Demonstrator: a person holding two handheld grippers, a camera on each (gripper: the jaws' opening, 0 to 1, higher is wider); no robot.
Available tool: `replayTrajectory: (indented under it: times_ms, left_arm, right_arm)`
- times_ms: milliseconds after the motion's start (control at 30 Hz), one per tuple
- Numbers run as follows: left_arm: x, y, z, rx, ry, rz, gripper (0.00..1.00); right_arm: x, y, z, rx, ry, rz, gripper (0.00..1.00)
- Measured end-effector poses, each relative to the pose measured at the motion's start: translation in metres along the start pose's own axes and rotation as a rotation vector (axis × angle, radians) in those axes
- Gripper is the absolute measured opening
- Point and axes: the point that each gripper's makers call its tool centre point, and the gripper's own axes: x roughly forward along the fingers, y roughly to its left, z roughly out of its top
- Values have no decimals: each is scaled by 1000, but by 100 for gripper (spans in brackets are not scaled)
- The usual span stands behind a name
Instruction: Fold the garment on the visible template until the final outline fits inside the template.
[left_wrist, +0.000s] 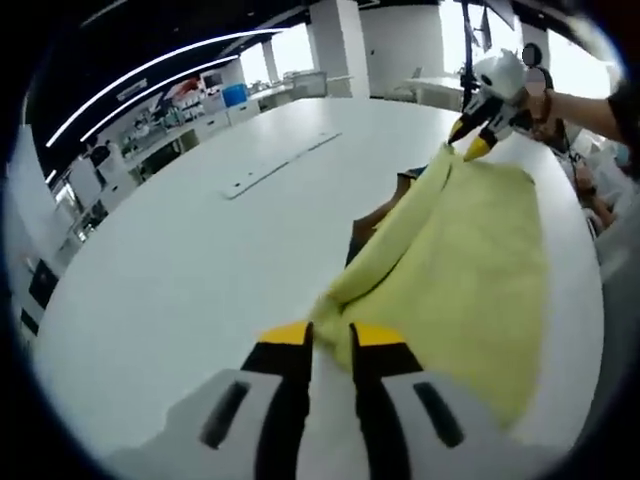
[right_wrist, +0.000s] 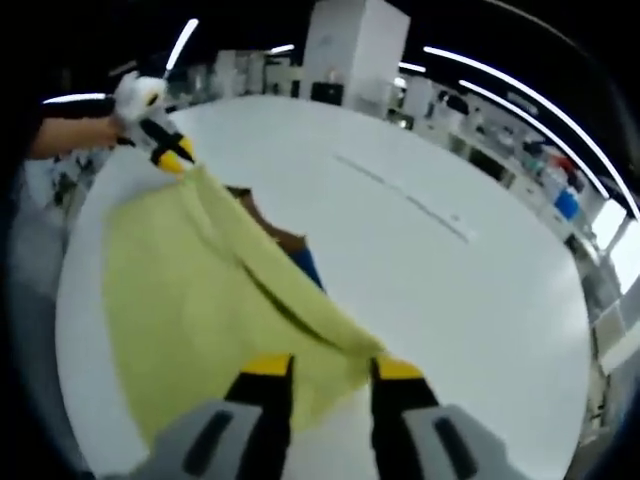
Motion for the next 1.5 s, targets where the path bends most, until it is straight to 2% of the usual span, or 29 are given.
replayTrajectory:
  times_ms: [100,233,333,433,533,633,800,833,867,1000,1100,1200,1300,1367,1433,1500]
  left_arm:
    - [7,1,-3,-16,35,6,8]
    - [16,8,-4,8,38,9,10]
    - [22,10,-12,29,83,-3,12]
    - [22,5,-9,48,75,-14,11]
    - [23,11,-10,63,80,-10,10]
    - [25,14,-11,84,90,0,8]
    - [27,12,-9,87,102,3,3]
    - [27,11,-13,72,124,1,0]
    - [28,12,-9,57,98,14,0]
    - [25,13,-11,68,114,15,0]
    - [23,14,-6,-2,96,18,0]
    - [17,24,5,-42,52,51,0]
    - [12,34,15,-135,-14,79,0]
    - [11,36,19,-213,-44,79,0]
    - [12,40,22,-277,-76,94,0]
    - [15,46,19,-350,-82,94,0]
  right_arm:
    - [2,-5,-2,17,-3,-19,23]
    - [14,-19,0,51,-20,-21,21]
    - [16,-16,-2,67,-12,-17,21]
    - [17,-17,0,65,-14,-16,20]
    - [18,-20,1,38,3,-23,18]
    - [24,-28,0,19,14,-23,12]
    - [26,-27,1,-47,41,-24,1]
    - [26,-31,1,-79,46,-41,0]
    - [26,-29,0,-73,51,-37,0]
    - [24,-29,2,-81,53,-33,0]
    - [18,-29,4,-83,53,-34,0]
    - [11,-29,11,-77,33,-47,0]
    - [9,-37,17,-52,6,-60,0]
    - [8,-38,22,-3,-8,-64,0]
    - [9,-36,25,87,-41,-75,0]
    - [12,-37,27,169,-67,-65,0]
